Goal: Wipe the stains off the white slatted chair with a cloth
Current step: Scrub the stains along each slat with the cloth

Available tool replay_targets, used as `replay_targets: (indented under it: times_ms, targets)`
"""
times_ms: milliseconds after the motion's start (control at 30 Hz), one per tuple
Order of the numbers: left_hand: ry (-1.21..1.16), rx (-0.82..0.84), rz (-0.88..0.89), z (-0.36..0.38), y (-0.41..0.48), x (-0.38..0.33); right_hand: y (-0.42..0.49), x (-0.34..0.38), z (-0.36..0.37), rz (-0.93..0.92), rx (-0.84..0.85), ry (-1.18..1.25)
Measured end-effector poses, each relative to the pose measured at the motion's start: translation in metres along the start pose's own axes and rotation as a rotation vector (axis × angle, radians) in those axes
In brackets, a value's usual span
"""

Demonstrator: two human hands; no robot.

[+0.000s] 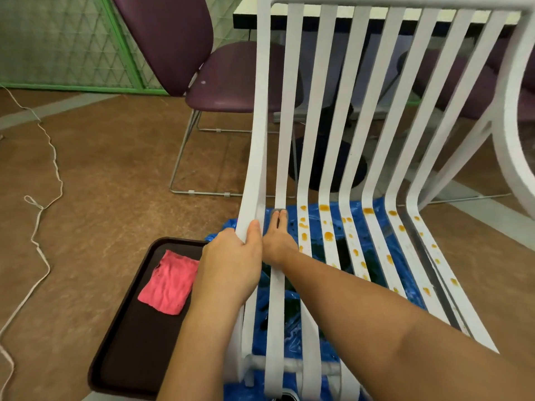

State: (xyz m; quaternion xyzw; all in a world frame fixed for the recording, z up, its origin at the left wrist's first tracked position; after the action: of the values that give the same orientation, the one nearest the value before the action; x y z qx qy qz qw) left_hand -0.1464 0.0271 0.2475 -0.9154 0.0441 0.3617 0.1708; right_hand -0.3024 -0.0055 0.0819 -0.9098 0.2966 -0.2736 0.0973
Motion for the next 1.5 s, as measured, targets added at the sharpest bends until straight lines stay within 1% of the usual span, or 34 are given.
replay_targets:
  times_ms: [200, 300, 400, 533, 700, 867, 967, 1067, 1133, 1233, 1367, 1500]
  targets:
    - [0.003, 0.004, 0.003, 0.0, 0.0, -0.001, -0.063, 0.0, 0.021, -0.04, -0.031, -0.035]
    - [0.007, 0.0, 0.012, 0.0, -0.003, -0.002, -0.106, 0.0, 0.028, -0.026, -0.03, 0.021]
    - [0.005, 0.0, 0.007, -0.001, -0.005, -0.002, -0.147, -0.001, 0.04, -0.054, -0.004, 0.104]
    - [-0.01, 0.004, 0.001, -0.002, -0.008, -0.001, -0.167, -0.005, 0.053, -0.073, 0.006, 0.126]
    - [-0.026, 0.017, 0.016, -0.003, -0.009, -0.002, -0.15, -0.003, 0.047, -0.067, 0.018, 0.126]
    - [-0.027, 0.043, 0.017, -0.004, -0.01, -0.004, -0.099, -0.003, 0.027, -0.067, 0.026, 0.138]
    - [-0.017, 0.046, 0.006, -0.006, -0.01, -0.005, -0.062, -0.001, 0.016, -0.108, 0.066, 0.071]
    - [-0.016, 0.059, -0.015, -0.006, -0.01, -0.004, -0.032, 0.002, 0.003, -0.083, 0.108, -0.054]
    - [-0.016, 0.056, -0.025, -0.006, -0.009, -0.003, -0.015, 0.002, -0.002, -0.043, 0.124, -0.047]
    - [0.008, 0.038, -0.037, -0.005, -0.006, -0.002, 0.004, 0.002, -0.008, -0.003, 0.101, -0.001]
    - [0.004, 0.034, -0.061, -0.002, -0.002, 0.003, 0.019, 0.004, -0.018, -0.048, 0.114, -0.107]
    - [-0.058, 0.027, -0.08, 0.001, 0.002, 0.006, 0.025, 0.003, -0.018, -0.027, 0.099, -0.114]
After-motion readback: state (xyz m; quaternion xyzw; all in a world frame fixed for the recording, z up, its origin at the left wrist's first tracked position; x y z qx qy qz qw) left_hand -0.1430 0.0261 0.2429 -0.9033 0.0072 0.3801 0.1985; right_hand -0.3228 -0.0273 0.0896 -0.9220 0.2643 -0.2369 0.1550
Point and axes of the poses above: each hand's wrist, its own y-axis towards the middle knuckle, its own z-axis out of the palm, x = y × z, the point moved 5 cm from there along y, towards the middle knuckle, and after that the axes turned 7 degrees about -z, right-handed, at the moved point
